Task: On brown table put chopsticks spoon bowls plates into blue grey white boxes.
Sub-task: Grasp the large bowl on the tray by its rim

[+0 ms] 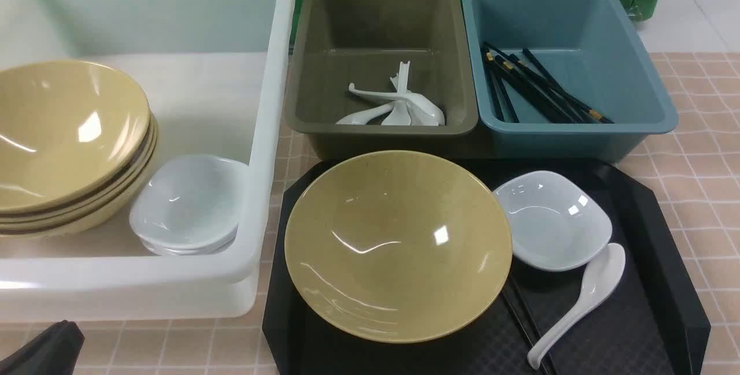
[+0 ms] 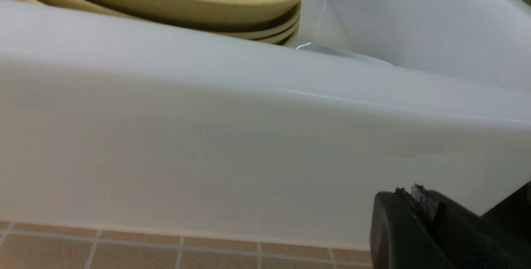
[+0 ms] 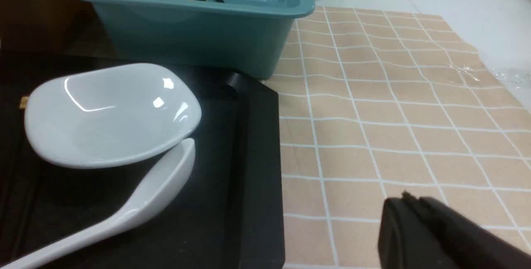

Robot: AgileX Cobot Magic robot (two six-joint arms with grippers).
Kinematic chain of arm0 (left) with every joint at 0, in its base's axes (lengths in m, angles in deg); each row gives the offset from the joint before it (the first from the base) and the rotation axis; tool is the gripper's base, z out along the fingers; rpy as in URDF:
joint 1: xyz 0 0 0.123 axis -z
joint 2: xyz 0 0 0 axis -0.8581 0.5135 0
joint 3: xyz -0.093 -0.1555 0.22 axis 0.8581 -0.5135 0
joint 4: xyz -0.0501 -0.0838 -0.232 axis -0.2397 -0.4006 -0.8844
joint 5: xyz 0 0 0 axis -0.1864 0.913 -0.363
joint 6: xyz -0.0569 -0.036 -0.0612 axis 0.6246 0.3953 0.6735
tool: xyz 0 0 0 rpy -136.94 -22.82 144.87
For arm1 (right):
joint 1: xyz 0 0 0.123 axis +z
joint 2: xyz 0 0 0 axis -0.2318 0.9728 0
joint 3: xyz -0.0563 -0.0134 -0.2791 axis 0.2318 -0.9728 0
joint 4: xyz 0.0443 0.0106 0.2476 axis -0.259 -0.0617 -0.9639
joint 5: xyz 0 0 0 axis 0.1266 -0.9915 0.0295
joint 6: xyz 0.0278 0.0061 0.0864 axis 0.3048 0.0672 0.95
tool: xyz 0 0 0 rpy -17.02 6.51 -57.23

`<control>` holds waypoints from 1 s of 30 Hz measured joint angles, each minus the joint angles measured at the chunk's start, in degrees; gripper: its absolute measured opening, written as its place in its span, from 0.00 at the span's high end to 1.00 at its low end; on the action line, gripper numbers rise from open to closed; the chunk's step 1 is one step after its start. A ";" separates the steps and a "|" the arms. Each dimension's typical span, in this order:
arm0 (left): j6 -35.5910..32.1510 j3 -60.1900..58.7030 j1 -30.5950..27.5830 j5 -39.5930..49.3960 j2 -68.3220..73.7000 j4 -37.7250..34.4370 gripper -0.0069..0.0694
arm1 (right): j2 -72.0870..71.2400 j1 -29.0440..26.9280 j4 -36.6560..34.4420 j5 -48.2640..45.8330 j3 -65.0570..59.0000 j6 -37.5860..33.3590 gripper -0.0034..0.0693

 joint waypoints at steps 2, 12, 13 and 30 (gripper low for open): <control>0.00 0.00 0.00 0.00 0.00 0.00 0.90 | 0.00 0.00 0.00 0.00 0.00 0.00 0.86; 0.00 0.00 0.00 0.00 0.00 0.00 0.90 | 0.00 0.00 0.00 0.00 0.00 0.00 0.85; 0.00 0.00 0.00 0.00 0.00 0.00 0.90 | 0.00 0.00 0.00 0.00 0.00 0.00 0.85; -2.37 0.00 0.00 0.00 0.00 4.38 0.90 | 0.00 0.00 0.00 0.00 0.00 0.00 0.83</control>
